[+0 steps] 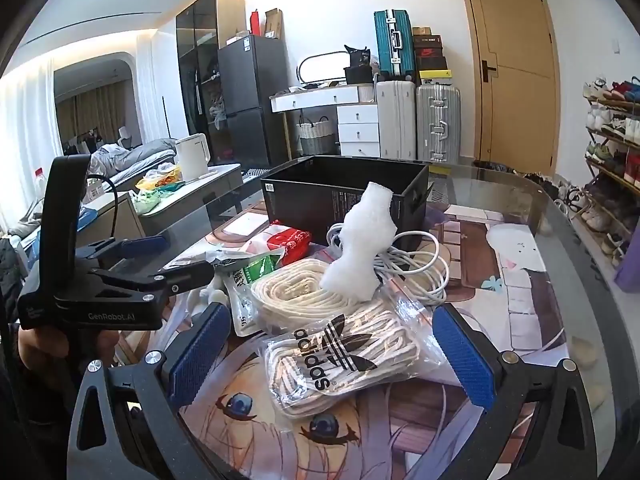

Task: Organize soft objects
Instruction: 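Move the right tool toward the clear adidas bag of white laces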

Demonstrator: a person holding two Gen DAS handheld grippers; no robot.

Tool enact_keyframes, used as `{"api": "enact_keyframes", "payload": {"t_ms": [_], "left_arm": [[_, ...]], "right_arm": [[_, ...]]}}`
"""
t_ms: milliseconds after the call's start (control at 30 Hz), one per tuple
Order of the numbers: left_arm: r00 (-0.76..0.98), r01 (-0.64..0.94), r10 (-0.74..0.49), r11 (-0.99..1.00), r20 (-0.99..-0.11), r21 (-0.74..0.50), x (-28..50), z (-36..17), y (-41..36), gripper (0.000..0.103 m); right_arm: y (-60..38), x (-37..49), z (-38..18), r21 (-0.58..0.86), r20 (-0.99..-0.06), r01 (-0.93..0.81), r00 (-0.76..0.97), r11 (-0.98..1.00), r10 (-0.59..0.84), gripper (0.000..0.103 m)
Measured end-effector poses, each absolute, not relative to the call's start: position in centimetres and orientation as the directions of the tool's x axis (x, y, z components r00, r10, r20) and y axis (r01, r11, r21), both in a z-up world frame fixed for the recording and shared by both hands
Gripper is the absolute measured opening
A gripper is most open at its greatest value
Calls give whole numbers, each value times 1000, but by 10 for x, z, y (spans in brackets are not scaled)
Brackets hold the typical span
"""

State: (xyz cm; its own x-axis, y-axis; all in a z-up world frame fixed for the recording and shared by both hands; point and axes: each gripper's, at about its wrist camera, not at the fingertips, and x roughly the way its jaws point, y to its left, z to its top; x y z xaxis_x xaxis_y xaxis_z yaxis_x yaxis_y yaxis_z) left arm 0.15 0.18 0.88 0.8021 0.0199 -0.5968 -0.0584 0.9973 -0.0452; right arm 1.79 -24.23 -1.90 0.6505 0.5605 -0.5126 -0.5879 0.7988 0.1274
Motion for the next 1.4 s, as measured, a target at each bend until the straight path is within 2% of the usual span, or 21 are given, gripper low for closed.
{"api": "enact_keyframes", "payload": {"t_ms": [1400], "left_arm": [[826,0,-21,999,-563,-38,-11,13,1,103]], "right_arm": [[-237,18,-31,121,-562,-577,630,808,535,103]]}}
